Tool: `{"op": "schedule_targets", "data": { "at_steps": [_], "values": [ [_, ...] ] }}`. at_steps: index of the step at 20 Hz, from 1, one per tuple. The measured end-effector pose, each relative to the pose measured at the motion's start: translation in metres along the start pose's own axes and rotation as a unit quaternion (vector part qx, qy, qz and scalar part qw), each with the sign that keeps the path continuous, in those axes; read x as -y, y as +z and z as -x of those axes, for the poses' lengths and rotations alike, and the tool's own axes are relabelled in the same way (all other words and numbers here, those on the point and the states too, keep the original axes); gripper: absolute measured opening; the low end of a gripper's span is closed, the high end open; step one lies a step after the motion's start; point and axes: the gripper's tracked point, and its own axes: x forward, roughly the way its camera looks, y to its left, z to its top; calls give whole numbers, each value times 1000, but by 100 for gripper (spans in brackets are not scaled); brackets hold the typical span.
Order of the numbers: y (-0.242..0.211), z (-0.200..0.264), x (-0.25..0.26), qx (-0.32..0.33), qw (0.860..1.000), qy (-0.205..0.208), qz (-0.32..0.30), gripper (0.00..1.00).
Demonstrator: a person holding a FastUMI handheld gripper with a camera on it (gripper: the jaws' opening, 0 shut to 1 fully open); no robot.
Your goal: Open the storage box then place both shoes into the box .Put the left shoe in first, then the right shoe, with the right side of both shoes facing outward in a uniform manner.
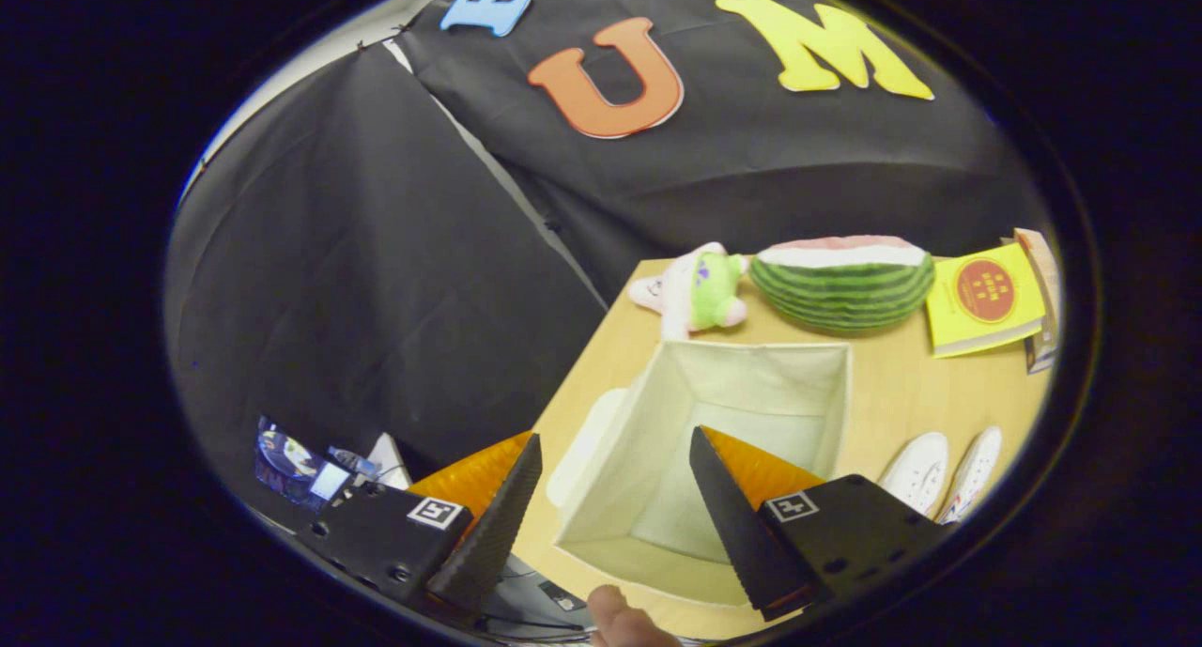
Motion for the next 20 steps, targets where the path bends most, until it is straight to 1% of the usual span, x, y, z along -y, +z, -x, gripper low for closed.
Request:
{"op": "schedule_targets", "data": {
  "at_steps": [5,6,7,8,10,13,16,18,20],
  "values": [
    [-34,24,76,-26,998,-54,-23,100],
    [-42,29,93,-32,997,-69,-26,100],
    [-51,36,114,-41,994,-93,-33,100],
    [-67,42,136,-51,991,-119,-41,100],
    [-89,53,176,-72,984,-158,-42,100],
    [-115,64,227,-95,975,-196,-45,100],
    [-145,71,269,-128,965,-220,-68,100],
    [-165,71,295,-155,955,-238,-80,97],
    [-185,67,316,-184,948,-246,-88,90]
  ]
}}
